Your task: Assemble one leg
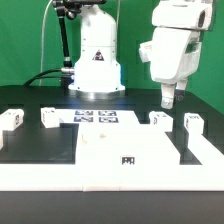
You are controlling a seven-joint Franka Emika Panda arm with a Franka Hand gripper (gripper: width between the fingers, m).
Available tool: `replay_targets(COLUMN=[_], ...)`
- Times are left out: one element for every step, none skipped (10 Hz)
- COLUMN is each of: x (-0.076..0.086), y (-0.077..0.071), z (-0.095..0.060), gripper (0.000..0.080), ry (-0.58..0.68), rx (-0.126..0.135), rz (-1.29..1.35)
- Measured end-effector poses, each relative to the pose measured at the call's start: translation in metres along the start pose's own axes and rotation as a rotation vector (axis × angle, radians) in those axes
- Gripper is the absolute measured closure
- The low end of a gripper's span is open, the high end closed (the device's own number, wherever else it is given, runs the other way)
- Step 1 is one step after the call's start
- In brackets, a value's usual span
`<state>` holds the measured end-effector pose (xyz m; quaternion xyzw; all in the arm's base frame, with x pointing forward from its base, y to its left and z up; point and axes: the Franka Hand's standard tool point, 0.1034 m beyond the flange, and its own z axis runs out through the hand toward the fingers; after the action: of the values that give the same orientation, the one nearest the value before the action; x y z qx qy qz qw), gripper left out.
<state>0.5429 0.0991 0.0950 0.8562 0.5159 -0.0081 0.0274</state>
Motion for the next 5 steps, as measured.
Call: replay_targets(x=[0.0,-0.001,-0.004,-0.009,-0.016], y=[0.0,0.0,0.0,-0.001,-0.002], z=[0.0,0.0,0.003,0.008,0.013], gripper=[0.015,0.015,0.015,0.015,0.015], ry=[0.0,0.004,0.021,0.041,0.05], rx=[0.0,-0.003,-0.017,-0.034,-0.043], rz=[0.0,-0.014,-0.055,-0.123,-0.195])
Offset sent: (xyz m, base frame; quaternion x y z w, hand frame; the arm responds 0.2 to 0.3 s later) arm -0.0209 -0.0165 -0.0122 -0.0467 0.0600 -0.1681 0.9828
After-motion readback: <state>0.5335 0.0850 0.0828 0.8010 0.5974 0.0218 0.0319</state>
